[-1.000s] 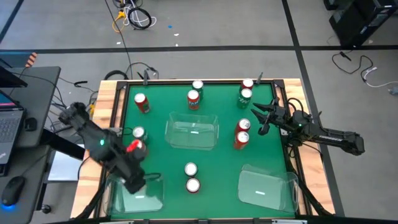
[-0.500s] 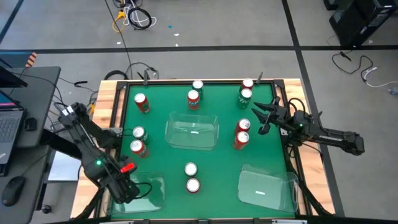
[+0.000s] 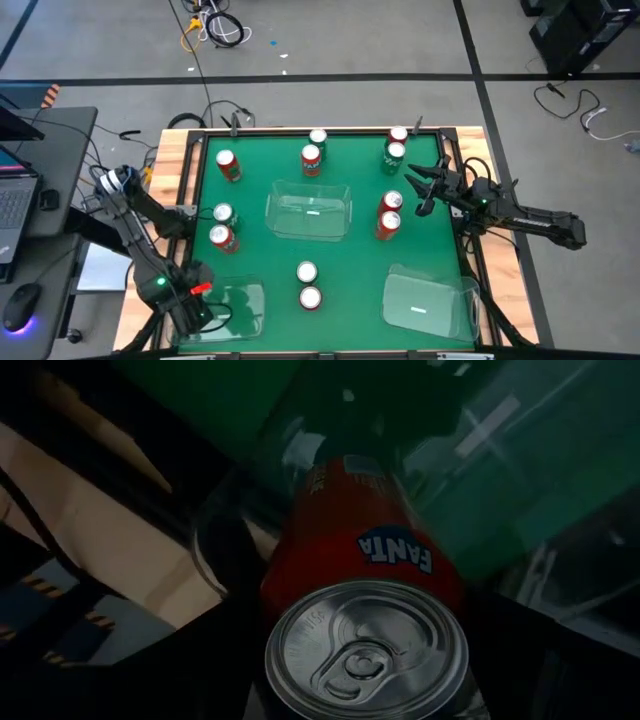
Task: Sort soda cans
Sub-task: Put the red soda can into the bottom left transparent bin
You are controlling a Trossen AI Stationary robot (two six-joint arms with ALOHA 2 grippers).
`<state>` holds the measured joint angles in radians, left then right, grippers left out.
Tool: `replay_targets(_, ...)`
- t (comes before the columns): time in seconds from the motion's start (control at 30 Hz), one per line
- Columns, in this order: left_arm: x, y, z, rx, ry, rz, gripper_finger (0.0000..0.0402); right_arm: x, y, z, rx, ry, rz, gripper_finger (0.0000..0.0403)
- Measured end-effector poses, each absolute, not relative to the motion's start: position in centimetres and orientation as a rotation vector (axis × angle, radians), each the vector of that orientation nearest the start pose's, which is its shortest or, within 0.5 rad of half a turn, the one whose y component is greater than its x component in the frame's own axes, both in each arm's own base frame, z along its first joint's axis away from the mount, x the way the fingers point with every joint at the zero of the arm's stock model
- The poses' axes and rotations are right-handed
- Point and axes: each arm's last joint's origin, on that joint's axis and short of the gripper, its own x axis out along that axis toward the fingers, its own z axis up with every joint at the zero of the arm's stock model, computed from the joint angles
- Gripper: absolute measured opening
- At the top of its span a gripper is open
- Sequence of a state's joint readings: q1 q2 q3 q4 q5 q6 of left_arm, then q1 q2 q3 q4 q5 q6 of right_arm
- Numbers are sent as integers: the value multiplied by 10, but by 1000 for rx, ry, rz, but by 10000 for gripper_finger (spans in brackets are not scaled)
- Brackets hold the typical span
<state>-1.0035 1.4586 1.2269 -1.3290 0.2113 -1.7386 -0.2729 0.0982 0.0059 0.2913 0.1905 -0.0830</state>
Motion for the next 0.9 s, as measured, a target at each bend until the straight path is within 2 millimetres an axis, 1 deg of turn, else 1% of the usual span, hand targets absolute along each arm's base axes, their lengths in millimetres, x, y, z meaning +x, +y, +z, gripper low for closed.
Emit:
replay_targets(0.23, 124, -211, 257, -631, 1697, 518, 292, 96, -33, 186, -89, -181, -470, 131)
replay_targets(0.4, 123, -211, 251, -623, 1704, 521, 296, 96, -33, 186, -89, -182, -470, 132)
replay_targets(0.6, 122, -210, 247, -611, 1729, 515, 306, 96, -33, 186, -89, -181, -470, 131)
replay_targets(0.9, 120, -202, 246, -516, 1735, 533, 308, 96, -33, 186, -88, -182, -470, 131)
